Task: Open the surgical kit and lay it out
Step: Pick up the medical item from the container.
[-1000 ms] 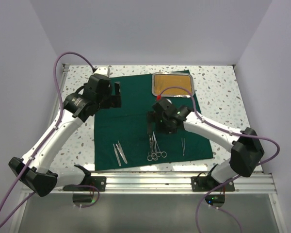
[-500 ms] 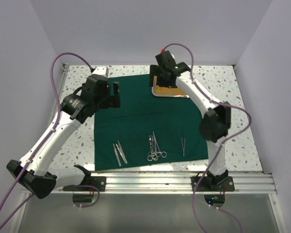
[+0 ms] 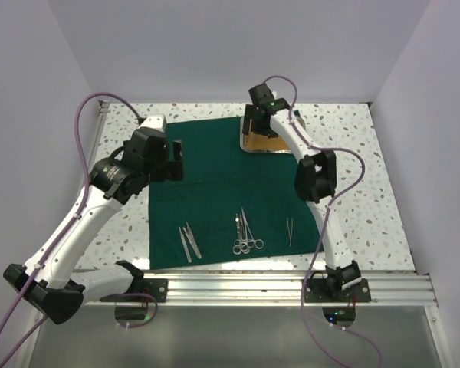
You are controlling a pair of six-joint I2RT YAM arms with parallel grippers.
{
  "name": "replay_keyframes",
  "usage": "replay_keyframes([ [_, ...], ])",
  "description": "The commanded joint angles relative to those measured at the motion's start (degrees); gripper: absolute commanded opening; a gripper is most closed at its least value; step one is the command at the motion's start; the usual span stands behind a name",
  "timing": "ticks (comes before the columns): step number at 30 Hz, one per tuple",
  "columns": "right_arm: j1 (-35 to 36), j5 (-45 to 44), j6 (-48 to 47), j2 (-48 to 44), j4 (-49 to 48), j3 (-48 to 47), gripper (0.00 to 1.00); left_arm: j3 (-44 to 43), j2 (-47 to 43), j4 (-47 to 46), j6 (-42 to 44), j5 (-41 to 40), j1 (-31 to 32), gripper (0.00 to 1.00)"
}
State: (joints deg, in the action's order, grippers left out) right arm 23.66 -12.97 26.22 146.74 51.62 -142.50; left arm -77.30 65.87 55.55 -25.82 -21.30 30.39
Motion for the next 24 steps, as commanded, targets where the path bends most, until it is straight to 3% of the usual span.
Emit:
replay_keyframes([
  [1,-1.51,-0.39,1.73,0.92,-2.48,-3.67,0.8,0.57,-0.74,0.61,1.92,-1.64,-0.42,1.0],
  [17,-1.77,-1.0,3.14,4.35,-4.68,-2.35,0.62,1.54,1.19,-0.79,2.88,-1.29,-0.33,1.0],
  [24,-1.69,-1.97,3.31,6.01,-3.54,-1.82,0.33,1.71,0.84,-0.62,3.06,-2.17,-0.25,1.0],
])
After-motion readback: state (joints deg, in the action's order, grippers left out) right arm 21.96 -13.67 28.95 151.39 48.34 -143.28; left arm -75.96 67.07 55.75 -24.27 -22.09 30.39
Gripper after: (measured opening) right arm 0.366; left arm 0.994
